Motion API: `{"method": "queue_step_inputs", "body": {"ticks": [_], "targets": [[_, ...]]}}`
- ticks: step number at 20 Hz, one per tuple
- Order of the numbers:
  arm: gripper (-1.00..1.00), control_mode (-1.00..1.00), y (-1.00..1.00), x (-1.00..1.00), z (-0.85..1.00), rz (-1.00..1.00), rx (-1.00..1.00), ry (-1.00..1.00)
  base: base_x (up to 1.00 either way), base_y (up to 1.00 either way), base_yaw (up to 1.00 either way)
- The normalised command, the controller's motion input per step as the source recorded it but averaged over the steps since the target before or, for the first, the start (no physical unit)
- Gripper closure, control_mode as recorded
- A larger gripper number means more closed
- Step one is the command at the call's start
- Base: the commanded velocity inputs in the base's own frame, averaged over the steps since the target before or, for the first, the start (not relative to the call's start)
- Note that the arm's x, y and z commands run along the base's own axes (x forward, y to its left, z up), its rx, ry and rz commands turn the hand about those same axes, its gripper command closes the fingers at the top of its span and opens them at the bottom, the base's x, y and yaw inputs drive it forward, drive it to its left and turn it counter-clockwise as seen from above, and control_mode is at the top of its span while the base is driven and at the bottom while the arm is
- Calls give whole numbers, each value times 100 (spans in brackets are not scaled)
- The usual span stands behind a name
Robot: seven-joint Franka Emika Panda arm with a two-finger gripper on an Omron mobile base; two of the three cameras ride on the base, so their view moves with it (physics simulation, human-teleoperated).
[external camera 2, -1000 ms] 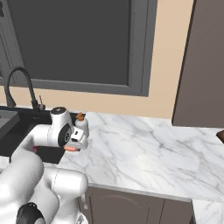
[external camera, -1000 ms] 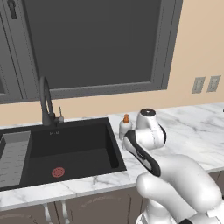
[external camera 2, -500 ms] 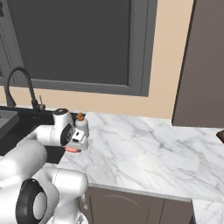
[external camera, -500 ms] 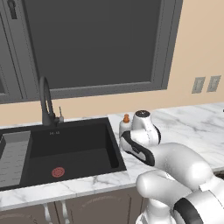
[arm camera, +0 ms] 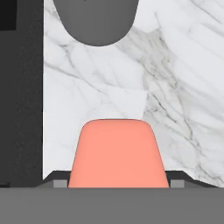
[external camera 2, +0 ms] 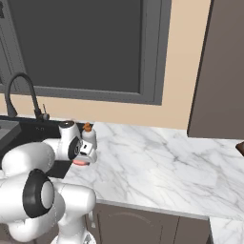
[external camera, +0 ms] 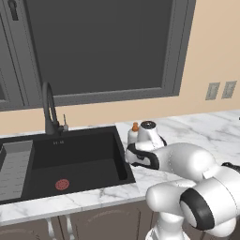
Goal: Locate and retrieve the soap dispenser and bar soap from the cabinet. Place them next to the sink.
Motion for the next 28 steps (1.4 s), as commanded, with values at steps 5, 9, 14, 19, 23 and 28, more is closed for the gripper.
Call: {"method": "queue_step_inputs", "body": {"ticks": [5, 9, 14, 19, 23, 28], "targets": [[100, -100, -2, 0, -44, 0, 2, -6, 0, 0, 0], [100, -100, 0, 0, -36, 0, 5, -1, 0, 0, 0], [-100, -100, 0, 0, -35, 0, 5, 0, 0, 0, 0], [-100, -100, 0, -1, -32, 0, 5, 0, 0, 0, 0], [-100, -100, 0, -3, -23, 0, 3, 0, 0, 0, 0], [-100, -100, 0, -7, -4, 0, 0, 0, 0, 0, 0]]}}
